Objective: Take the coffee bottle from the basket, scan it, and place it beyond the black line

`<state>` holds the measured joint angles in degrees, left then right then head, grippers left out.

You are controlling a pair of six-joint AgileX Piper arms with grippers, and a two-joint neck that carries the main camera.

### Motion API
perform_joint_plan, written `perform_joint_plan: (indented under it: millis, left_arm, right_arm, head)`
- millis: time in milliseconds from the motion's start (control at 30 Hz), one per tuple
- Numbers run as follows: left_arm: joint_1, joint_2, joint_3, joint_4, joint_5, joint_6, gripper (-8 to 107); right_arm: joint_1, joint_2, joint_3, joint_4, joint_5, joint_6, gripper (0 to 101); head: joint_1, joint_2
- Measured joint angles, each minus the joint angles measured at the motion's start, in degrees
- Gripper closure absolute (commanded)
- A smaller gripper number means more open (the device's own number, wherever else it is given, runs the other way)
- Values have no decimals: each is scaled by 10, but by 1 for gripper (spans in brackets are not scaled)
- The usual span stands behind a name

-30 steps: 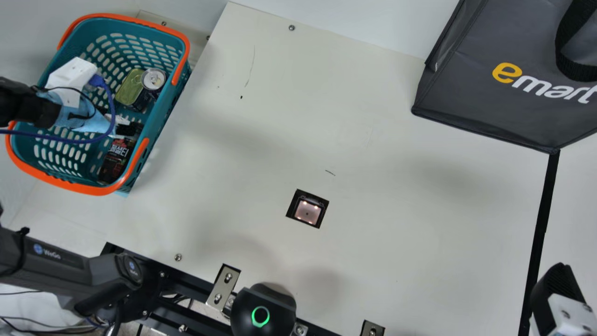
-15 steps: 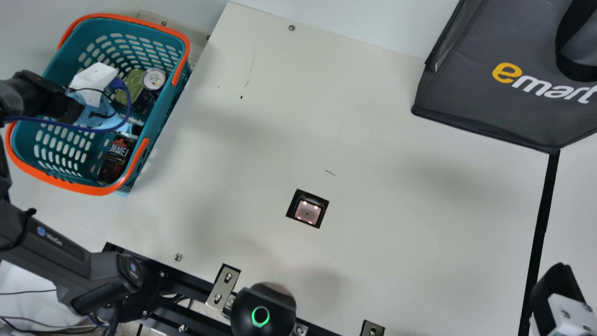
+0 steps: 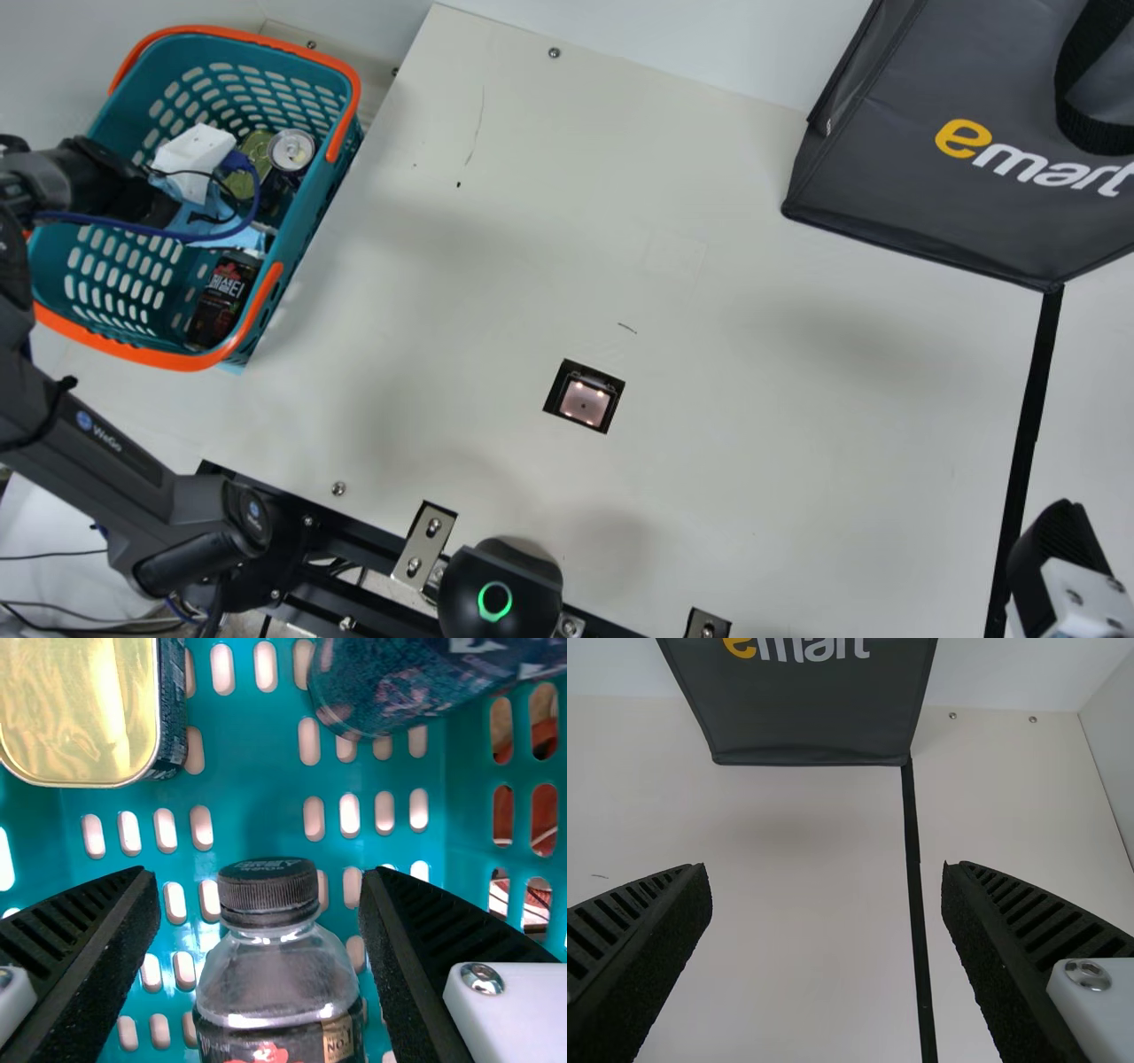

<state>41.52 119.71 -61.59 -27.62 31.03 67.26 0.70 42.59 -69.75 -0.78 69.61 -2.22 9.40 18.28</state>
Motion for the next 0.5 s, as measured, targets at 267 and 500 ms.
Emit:
perform_joint_plan:
  millis: [267,500]
  left_arm:
    - [-9,16,6,-5,-25,-4,9]
    - [-15,29,10,-3,-42,-10,9]
  right_arm:
    - [0,0,0,0,0,0,10]
    - [0,0,0,0,0,0,10]
  head:
    - [0,0]
    - [0,0]
